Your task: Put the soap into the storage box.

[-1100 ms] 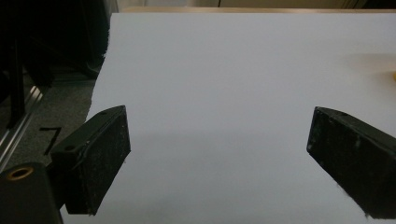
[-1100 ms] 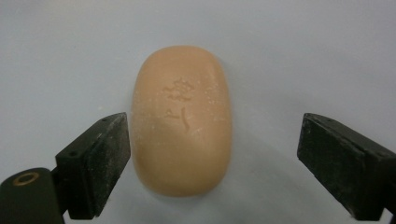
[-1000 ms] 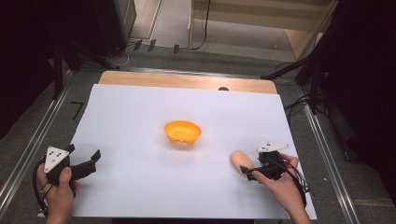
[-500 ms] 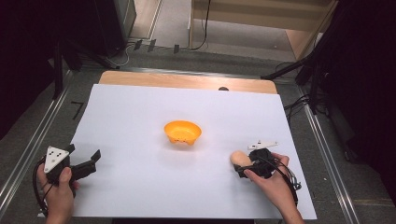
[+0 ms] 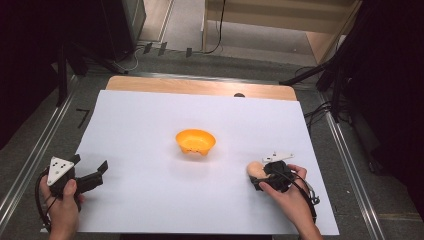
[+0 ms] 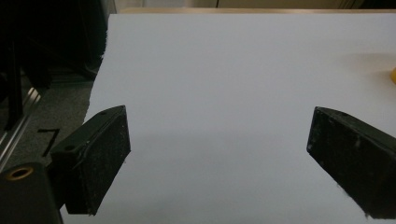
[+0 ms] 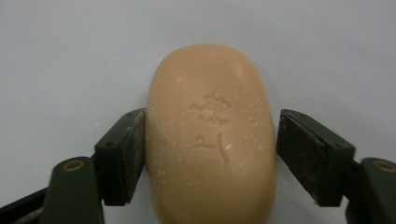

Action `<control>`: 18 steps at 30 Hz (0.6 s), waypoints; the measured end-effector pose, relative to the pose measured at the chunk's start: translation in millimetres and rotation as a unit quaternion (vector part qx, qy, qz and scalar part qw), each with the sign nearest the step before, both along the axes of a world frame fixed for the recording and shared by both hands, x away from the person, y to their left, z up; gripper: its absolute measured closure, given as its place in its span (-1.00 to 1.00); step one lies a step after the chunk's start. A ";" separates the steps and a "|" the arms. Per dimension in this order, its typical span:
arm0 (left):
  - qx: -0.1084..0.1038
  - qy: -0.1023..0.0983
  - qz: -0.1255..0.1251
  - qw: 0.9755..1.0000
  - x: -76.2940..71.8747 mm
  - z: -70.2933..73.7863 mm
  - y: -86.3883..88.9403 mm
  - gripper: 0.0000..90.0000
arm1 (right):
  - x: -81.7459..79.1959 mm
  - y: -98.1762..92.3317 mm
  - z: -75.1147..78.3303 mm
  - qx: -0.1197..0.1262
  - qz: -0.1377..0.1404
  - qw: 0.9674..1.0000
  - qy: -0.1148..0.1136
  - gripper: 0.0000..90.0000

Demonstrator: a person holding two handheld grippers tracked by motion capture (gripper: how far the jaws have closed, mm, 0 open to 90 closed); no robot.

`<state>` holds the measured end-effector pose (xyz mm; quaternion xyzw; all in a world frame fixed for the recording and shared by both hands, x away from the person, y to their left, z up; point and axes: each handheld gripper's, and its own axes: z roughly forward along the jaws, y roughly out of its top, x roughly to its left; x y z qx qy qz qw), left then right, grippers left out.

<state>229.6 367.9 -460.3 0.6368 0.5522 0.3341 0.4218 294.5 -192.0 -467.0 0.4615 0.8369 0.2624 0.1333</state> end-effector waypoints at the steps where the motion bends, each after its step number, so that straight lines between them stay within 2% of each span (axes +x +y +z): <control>1: 0.000 0.000 0.000 1.000 -0.1 0.0 -0.1 -0.85 | 0.2 0.4 -0.6 0.002 0.002 1.000 0.002 -0.32; 4: 0.000 0.000 0.000 1.000 0.0 0.0 -0.1 -0.85 | 0.6 0.0 -0.1 0.007 0.003 1.000 0.006 -0.29; 9: 0.000 0.000 0.000 1.000 0.0 0.0 -0.1 -0.85 | 4.5 0.3 2.0 -0.005 0.017 1.000 0.022 -0.28; 18: 0.000 0.001 0.000 1.000 0.1 0.0 0.0 -0.85 | 5.0 0.8 1.8 -0.006 0.018 1.000 0.024 -0.28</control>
